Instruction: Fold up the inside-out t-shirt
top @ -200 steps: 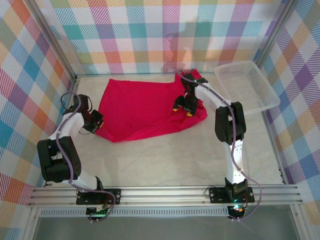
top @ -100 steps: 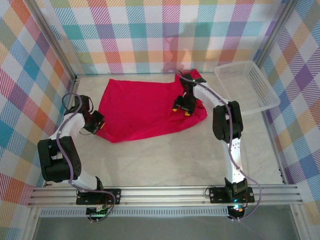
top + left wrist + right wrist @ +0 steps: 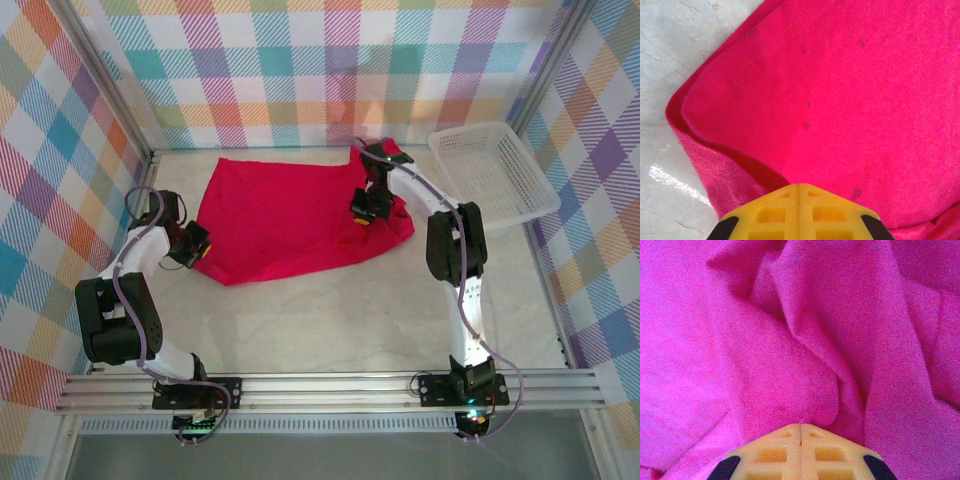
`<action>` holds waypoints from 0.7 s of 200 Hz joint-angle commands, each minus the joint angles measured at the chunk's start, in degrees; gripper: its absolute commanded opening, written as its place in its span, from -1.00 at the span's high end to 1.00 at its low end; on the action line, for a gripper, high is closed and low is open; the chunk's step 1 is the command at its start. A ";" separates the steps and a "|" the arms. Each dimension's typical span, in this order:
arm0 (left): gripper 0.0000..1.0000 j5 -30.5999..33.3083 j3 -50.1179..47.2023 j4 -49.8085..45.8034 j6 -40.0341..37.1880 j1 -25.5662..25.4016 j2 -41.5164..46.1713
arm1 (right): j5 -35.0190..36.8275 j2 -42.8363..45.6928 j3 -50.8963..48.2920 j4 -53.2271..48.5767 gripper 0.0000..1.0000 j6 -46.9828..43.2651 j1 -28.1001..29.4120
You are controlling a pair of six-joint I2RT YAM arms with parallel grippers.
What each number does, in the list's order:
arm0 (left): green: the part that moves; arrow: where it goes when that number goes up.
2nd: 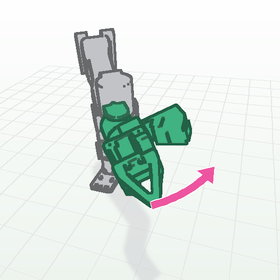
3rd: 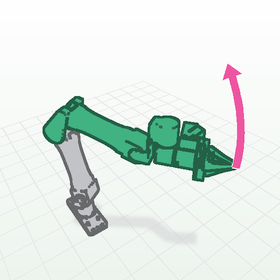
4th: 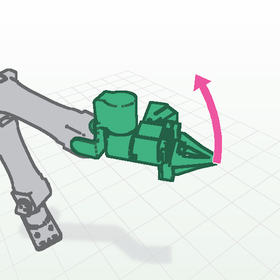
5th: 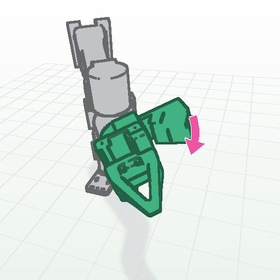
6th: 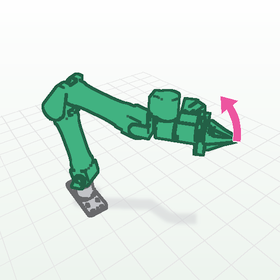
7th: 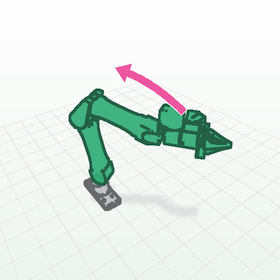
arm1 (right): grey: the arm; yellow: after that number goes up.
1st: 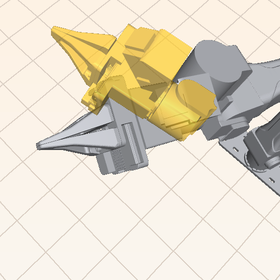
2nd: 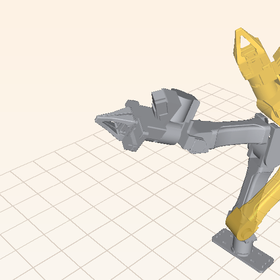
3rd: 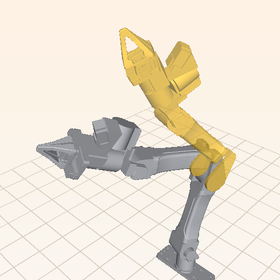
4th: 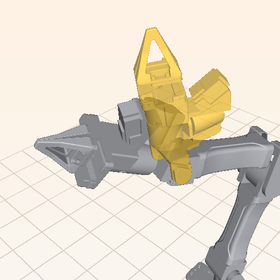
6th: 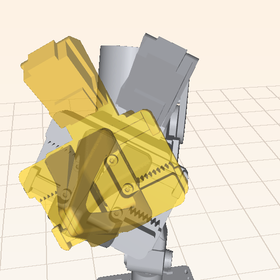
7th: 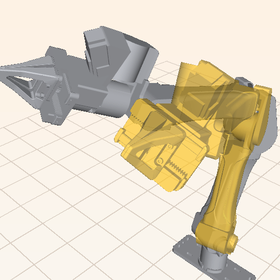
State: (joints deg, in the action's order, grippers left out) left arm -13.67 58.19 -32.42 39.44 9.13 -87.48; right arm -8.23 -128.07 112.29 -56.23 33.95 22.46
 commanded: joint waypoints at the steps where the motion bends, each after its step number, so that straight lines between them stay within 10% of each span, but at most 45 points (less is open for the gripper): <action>1: 1.00 -0.91 -0.09 0.34 0.08 -0.08 1.65 | -1.10 12.50 0.72 -4.57 1.00 -2.01 0.12; 93: 1.00 -2.80 -0.81 3.16 1.16 -0.16 0.01 | -4.24 60.36 -75.81 26.96 1.00 20.64 9.88; 127: 1.00 -2.70 -0.74 3.33 0.98 -0.25 -0.67 | 6.63 63.85 -69.33 15.16 0.00 16.67 9.89; 140: 1.00 -2.68 -0.88 3.48 0.93 -0.25 -0.60 | 10.00 62.54 -66.06 12.53 -0.07 15.28 9.65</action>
State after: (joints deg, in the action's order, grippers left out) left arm -15.59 57.89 -29.69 40.05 9.13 -87.66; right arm -5.80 -66.24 39.00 -41.52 50.11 32.10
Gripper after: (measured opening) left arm 0.049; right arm 0.518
